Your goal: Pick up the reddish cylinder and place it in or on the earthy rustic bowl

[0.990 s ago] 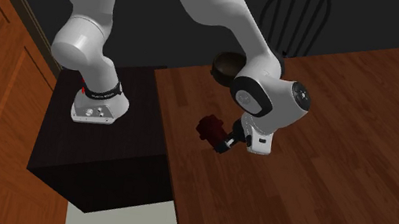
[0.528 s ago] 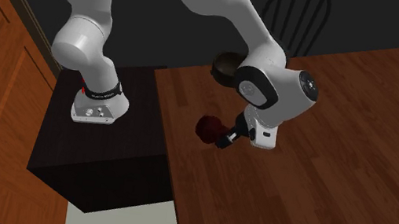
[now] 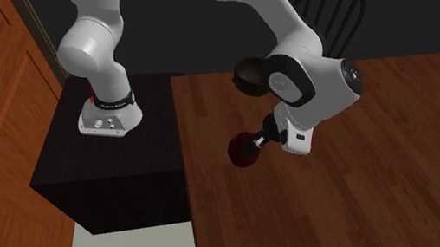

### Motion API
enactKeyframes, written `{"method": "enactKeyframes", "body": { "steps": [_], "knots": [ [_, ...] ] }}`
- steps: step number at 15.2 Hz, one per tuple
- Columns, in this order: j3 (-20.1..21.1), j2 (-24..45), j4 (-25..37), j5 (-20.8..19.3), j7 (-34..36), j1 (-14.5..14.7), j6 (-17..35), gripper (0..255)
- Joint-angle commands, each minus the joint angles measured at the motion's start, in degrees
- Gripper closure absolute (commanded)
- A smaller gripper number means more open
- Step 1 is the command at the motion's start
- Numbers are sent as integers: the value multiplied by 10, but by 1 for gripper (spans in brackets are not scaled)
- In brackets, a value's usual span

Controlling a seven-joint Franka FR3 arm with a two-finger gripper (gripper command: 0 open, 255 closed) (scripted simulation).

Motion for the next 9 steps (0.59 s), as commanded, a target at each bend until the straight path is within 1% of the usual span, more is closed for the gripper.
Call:
{"method": "enactKeyframes", "body": {
  "steps": [1, 9],
  "knots": [
    [-1, -10, 5, -4, 3, 1, -14, 255],
    [-5, -41, 30, -17, 12, 5, -67, 255]
  ]
}}
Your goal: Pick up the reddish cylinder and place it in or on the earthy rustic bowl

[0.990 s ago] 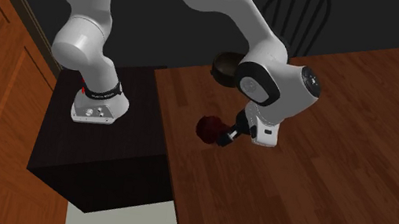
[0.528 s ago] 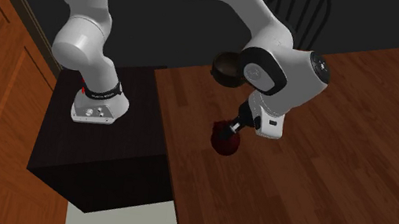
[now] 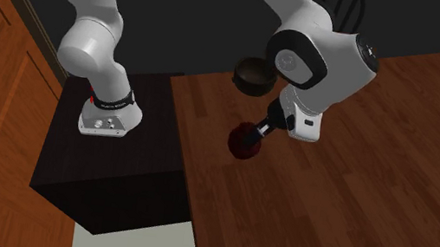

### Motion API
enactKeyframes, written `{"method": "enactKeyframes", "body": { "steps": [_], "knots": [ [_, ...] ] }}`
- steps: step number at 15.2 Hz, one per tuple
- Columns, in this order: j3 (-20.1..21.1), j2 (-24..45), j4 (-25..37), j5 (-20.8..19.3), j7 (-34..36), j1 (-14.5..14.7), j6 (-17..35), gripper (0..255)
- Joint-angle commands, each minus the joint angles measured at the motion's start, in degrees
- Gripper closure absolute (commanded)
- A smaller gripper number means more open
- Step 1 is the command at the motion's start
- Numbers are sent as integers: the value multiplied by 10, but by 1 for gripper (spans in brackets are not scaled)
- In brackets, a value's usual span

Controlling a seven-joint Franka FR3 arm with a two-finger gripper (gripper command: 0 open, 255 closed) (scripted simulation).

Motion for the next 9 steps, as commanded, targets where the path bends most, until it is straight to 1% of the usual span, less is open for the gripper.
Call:
{"method": "enactKeyframes", "body": {
  "steps": [1, 8, 9],
  "knots": [
    [-1, -6, 8, -3, 2, 1, -13, 255],
    [-3, -27, 36, -11, 8, 2, -60, 255],
    [3, -31, 31, -8, 21, 10, -59, 255]
  ]
}}
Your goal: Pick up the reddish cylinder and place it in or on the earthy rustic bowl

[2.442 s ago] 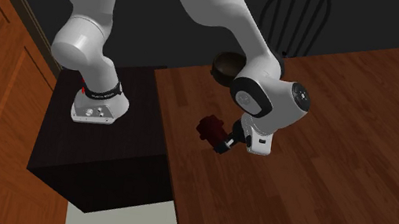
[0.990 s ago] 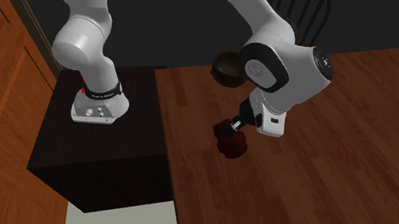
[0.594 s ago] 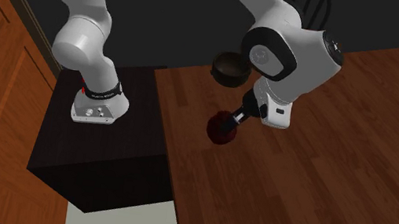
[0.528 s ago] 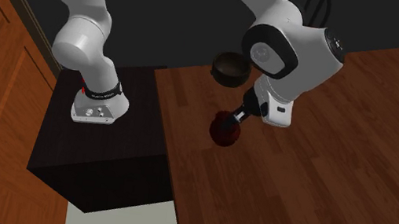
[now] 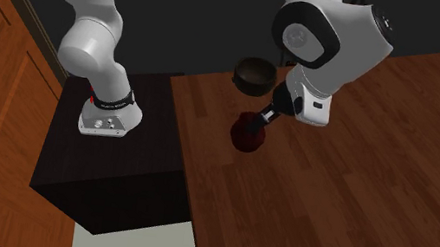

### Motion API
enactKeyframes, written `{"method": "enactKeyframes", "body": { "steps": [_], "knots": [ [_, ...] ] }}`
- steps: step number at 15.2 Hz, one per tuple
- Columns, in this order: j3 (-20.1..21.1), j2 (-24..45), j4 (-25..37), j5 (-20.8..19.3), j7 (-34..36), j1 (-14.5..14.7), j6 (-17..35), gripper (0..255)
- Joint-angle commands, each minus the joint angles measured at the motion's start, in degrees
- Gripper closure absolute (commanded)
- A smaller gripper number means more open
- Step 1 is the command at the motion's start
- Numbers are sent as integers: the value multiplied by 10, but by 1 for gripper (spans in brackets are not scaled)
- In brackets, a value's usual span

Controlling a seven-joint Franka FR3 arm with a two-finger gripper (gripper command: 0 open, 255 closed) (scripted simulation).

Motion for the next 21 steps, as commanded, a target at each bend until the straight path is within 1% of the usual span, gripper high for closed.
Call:
{"method": "enactKeyframes", "body": {
  "steps": [1, 6, 11, 16, 21],
  "knots": [
    [9, -6, -4, 4, 20, 12, -1, 255],
    [38, -15, -15, 23, 82, 50, 5, 255],
    [68, -11, -10, 45, 141, 85, 10, 255],
    [96, 7, 12, 69, 198, 119, 13, 255],
    [125, 36, 50, 91, 253, 150, 13, 255]
  ]
}}
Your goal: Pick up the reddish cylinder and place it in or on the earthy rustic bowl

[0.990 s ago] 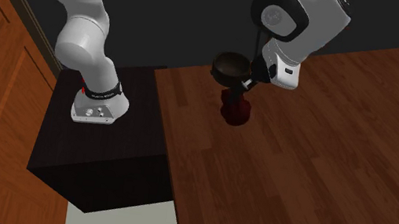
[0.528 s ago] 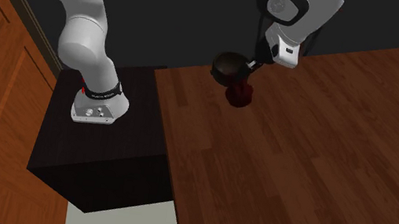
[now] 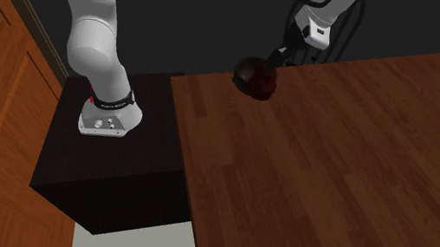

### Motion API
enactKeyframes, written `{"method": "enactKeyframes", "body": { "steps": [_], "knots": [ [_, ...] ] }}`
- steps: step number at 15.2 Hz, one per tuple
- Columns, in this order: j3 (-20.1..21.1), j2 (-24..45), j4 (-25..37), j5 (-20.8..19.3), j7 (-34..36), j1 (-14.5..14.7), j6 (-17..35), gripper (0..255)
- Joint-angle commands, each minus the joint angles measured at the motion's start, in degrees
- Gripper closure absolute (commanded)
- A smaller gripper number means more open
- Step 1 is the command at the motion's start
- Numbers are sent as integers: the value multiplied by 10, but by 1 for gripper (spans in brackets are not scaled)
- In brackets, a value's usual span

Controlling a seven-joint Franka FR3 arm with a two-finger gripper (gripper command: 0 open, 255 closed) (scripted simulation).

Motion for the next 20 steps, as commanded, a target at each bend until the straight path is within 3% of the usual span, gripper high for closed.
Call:
{"method": "enactKeyframes", "body": {
  "steps": [1, 4, 9, 10, 11, 14, 20],
  "knots": [
    [18, 21, 21, 51, 22, 11, -2, 255],
    [52, 45, 54, 57, 58, 11, -3, 255],
    [119, 56, 32, 41, 64, -46, 33, 255],
    [100, 53, 42, -170, 58, -40, 29, 0],
    [100, 53, 42, -170, 58, -40, 29, 0],
    [106, 8, 4, -175, 143, -13, 18, 0],
    [105, 2, -40, -178, 154, -13, 55, 0]
  ]
}}
